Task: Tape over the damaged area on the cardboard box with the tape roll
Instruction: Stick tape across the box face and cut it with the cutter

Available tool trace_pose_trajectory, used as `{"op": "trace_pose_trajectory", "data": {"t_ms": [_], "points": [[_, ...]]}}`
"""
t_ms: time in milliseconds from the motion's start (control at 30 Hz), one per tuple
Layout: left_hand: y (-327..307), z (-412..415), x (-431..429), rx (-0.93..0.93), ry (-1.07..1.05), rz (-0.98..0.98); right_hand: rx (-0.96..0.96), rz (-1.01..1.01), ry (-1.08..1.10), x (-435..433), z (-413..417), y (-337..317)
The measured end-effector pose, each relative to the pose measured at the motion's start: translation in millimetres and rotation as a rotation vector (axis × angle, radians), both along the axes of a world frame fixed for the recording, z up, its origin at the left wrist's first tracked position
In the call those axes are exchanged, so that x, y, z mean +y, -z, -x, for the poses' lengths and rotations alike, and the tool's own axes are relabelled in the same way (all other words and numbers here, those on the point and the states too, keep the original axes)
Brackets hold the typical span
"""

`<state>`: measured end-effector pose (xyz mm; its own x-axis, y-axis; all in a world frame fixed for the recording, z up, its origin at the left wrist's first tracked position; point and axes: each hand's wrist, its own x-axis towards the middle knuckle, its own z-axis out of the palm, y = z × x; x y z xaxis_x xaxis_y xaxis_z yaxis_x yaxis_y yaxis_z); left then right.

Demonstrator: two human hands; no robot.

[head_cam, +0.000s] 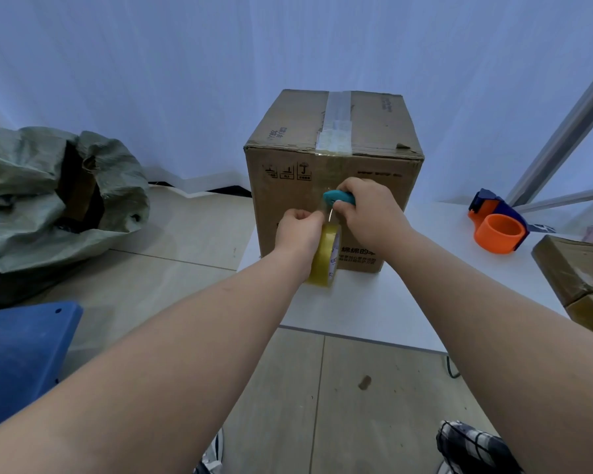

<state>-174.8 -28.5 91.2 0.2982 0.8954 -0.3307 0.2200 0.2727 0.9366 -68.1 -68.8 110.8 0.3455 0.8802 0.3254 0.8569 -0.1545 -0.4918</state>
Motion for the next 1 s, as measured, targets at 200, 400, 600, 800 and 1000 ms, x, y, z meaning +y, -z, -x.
{"op": "trace_pose_trajectory", "data": {"t_ms": [200, 400, 600, 800, 1000], "points": [[2, 3, 2, 0.019, 0.065, -0.016, -0.057, -0.051, 0.036, 2, 1, 4], [3, 1, 6, 0.058, 0.064, -0.035, -0.087, -0.070, 0.059, 2, 3, 6], [3, 0, 5, 0.094, 0.046, -0.039, -0.092, -0.071, 0.061, 0, 4, 6], [9, 1, -6, 0.031, 0.054, -0.046, -0.124, -0.057, 0.056, 1, 2, 5], [10, 4, -12, -0.015, -0.008, -0.026, -0.221, 0.072, -0.110, -10, -1, 5]]}}
